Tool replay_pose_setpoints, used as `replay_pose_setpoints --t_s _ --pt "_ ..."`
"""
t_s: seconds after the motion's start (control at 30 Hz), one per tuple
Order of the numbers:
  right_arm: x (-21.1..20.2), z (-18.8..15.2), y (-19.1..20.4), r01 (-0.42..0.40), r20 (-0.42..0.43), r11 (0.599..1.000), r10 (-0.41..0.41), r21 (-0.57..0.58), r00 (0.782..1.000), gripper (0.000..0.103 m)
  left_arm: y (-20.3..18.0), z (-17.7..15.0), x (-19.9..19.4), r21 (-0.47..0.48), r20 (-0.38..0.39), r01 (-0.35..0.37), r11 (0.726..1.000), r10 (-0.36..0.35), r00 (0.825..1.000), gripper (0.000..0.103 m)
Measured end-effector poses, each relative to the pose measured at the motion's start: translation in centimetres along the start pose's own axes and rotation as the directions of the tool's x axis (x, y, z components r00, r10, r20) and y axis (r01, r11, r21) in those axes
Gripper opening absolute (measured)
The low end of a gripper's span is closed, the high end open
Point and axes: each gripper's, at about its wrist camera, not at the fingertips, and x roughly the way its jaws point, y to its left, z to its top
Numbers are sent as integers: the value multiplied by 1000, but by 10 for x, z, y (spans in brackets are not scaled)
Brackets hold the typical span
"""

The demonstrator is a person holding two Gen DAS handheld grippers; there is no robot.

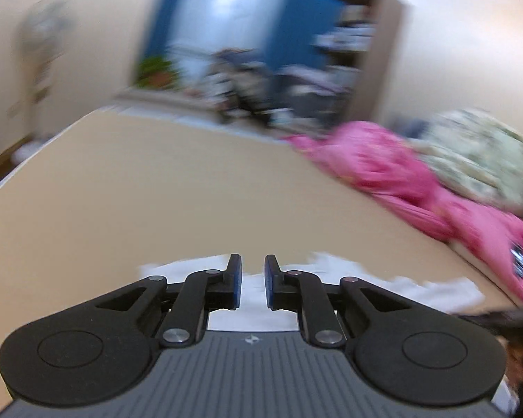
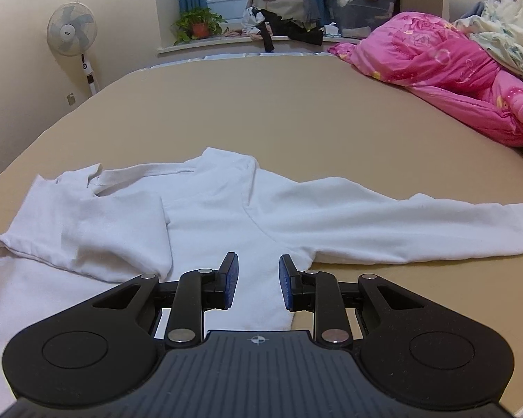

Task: Fold small clothes

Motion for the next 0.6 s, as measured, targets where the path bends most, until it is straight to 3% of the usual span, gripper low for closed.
replay_pose_setpoints --t_s 0.1,0.17,0.37,0.5,0.6 --pt "2 3 7 -30 14 1000 30 0 999 27 34 3 11 -59 -99 -152 987 145 984 15" --pt "5 6 16 -69 34 998 69 -14 997 27 52 0 18 -101 -162 -207 973 189 968 15" --pt "24 10 75 -203 78 961 221 -185 972 30 65 -11 35 -113 -279 -200 973 162 946 21" --pt "42 5 118 -256 47 907 287 -334 957 43 66 -25 41 -100 -342 -180 979 136 930 31" --pt "54 -1 139 -269 6 864 299 -426 954 49 70 -35 55 -125 -372 -174 977 117 921 33"
